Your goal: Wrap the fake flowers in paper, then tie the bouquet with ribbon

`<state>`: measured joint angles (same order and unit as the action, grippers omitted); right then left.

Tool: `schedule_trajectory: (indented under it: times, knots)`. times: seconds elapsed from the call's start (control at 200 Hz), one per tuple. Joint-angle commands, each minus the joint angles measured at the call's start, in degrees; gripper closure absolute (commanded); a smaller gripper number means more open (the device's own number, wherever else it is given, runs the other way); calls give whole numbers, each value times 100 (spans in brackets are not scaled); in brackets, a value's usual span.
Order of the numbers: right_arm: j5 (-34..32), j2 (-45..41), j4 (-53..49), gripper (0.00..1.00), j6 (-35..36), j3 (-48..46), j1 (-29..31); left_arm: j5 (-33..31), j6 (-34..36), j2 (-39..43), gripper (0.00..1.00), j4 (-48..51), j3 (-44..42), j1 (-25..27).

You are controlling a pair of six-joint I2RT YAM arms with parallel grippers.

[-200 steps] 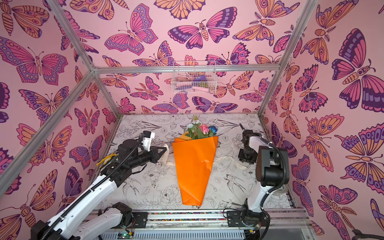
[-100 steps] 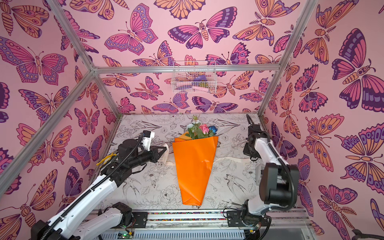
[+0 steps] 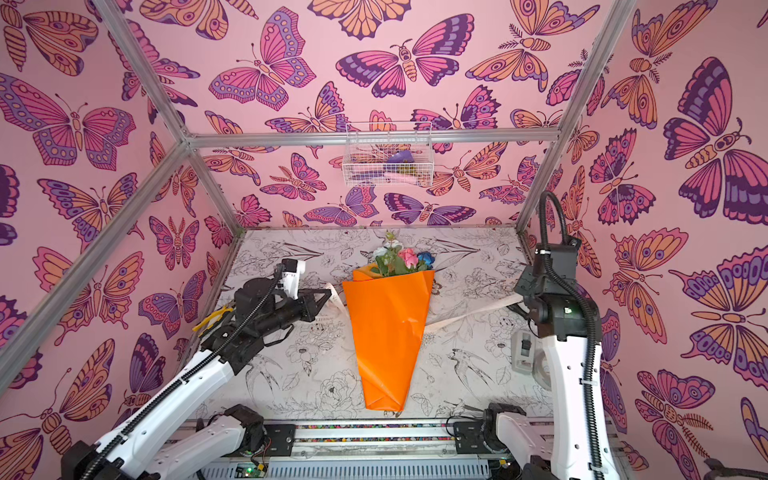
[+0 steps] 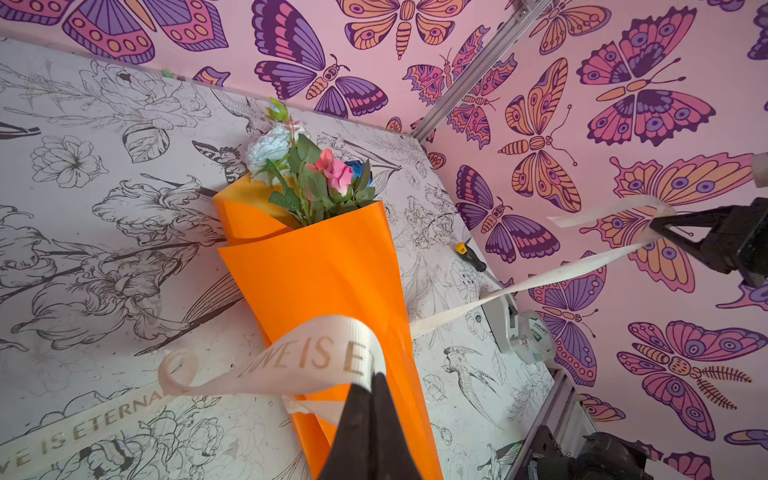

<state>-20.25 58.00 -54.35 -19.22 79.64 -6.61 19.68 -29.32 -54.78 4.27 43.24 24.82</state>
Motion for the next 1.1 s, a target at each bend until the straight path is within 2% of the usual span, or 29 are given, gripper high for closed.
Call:
schedule_trajectory:
  times: [0.0,0.17,0.295,0.395,0.521,0.666,0.911,1.091]
  knots:
    - [112,61,-393,100,207,427,33,-34,-56,23,100,-217,-73,49]
    - [1640,112,-114,100,206,489,237,-29,41,-129,100,-384,-1,82]
    - [1784,309,-59,100,219,693,1147,127,364,-220,100,-472,9,128]
    - [1771,669,41,100,252,943,2113,202,572,-319,100,-503,-34,183]
    - [1852,1403,271,100,329,1394,3243,200,672,-418,100,-683,-116,324]
    - [2255,2512,485,100,435,2118,4067,80,735,-415,100,-981,-281,457]
    - [3114,4561,910,100,244,2999,4611,-316,695,-201,100,-1366,-618,533]
    - [3660,5550,992,100,23,3337,4754,-535,629,-81,100,-1394,-737,540]
